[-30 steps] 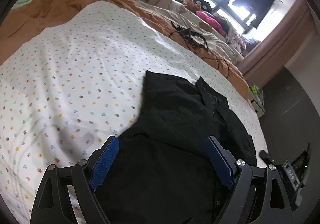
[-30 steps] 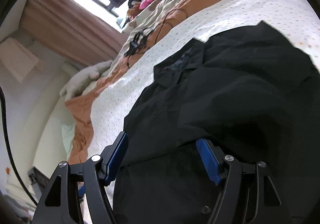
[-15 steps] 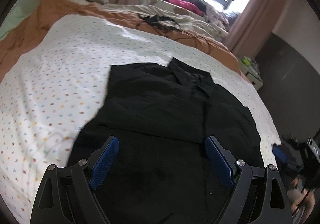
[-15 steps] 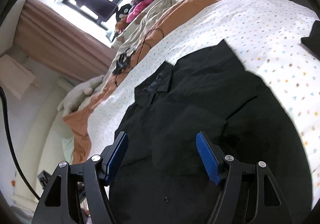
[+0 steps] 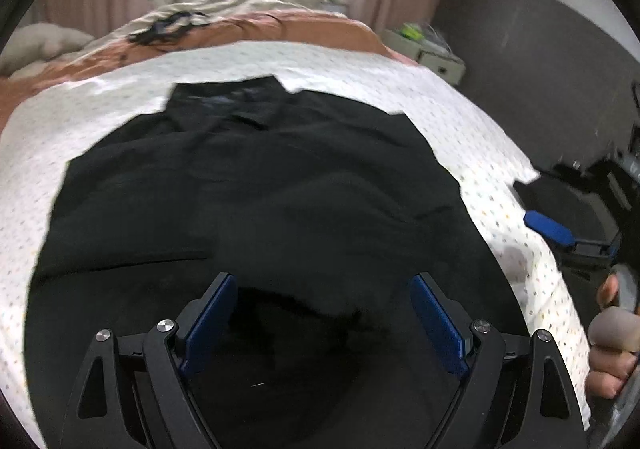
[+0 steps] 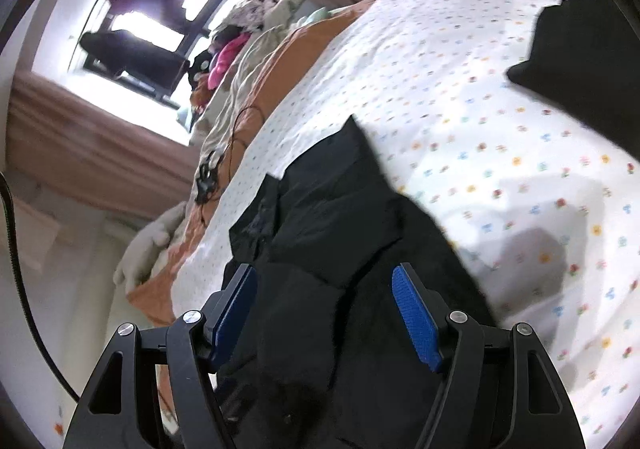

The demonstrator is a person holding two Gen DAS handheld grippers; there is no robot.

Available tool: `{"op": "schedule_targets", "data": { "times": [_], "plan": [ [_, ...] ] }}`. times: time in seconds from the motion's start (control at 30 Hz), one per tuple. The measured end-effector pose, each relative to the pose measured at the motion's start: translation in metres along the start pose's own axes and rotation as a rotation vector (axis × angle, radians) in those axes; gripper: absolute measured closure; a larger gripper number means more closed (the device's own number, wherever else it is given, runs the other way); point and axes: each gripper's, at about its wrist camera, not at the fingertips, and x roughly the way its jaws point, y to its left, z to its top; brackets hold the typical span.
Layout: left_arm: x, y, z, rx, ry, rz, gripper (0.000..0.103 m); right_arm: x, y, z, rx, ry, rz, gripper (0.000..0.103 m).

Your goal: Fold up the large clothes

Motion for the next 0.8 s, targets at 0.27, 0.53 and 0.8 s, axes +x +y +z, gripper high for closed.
{"op": "schedule_targets", "data": {
  "times": [0.27, 0.53, 0.8],
  "plan": [
    [0.059, -0.029, -0.003, 0.014, 0.107, 0.031, 0.014, -0.011, -0.026, 0.016, 0.037, -0.023, -0.012, 0.033],
    [0.079, -0.031, -0.008, 0.02, 0.113, 0.097, 0.051, -0.011, -0.035, 0.019, 0.063, -0.017, -0.001, 0.033],
    [0.023, -0.016, 0.034, 0.018, 0.01, 0.042, 0.082, -0.001, -0.029, 0.014, 0.061, 0.004, 0.025, 0.033]
  ]
}}
